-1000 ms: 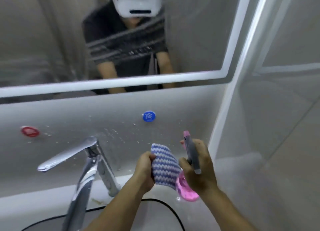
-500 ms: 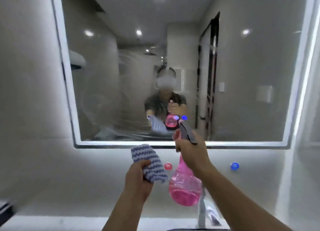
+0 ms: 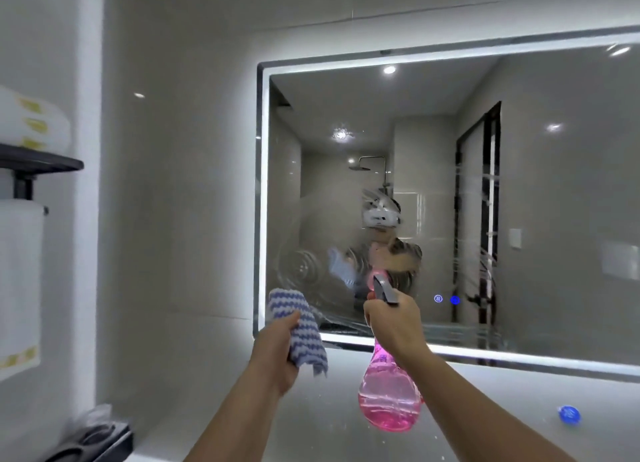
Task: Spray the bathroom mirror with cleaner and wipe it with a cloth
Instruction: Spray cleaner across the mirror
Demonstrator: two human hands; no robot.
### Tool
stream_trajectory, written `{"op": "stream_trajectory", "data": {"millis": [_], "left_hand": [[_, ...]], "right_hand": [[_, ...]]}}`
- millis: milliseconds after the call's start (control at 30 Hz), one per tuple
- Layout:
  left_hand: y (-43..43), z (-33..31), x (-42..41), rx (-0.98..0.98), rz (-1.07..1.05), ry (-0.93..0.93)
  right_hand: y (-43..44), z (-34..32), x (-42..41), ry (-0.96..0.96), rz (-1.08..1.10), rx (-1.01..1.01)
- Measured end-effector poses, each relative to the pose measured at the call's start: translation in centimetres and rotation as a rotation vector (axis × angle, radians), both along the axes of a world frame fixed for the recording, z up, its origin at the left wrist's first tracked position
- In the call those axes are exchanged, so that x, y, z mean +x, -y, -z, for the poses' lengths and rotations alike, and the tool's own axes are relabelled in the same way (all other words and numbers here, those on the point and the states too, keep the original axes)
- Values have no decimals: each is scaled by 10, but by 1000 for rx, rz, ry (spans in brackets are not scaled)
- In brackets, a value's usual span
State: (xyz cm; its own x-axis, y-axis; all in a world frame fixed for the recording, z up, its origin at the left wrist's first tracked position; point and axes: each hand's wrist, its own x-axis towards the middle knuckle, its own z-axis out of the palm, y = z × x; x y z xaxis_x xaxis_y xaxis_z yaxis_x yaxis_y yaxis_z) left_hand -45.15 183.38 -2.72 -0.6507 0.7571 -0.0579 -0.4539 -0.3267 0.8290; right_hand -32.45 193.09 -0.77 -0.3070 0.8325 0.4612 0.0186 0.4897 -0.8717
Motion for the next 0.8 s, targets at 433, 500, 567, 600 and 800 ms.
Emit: {"op": "stream_trajectory", "data": {"millis": [433, 500, 567, 600, 800], "left_hand": [[-6, -13, 2, 2, -77, -8], [-10, -15, 3, 7, -75, -13], [-15, -15, 7, 4, -58, -27], [-18, -14, 9, 1, -49, -32], [-33, -5, 9, 12, -65, -24]], "right_hand": [[-23, -5, 14, 12, 66, -38], [-29, -2, 16, 42, 68, -51], [-36, 3, 17, 53, 43, -58], [-39, 5, 18, 54, 25, -57], [-50, 16, 30, 19, 104, -41]]}}
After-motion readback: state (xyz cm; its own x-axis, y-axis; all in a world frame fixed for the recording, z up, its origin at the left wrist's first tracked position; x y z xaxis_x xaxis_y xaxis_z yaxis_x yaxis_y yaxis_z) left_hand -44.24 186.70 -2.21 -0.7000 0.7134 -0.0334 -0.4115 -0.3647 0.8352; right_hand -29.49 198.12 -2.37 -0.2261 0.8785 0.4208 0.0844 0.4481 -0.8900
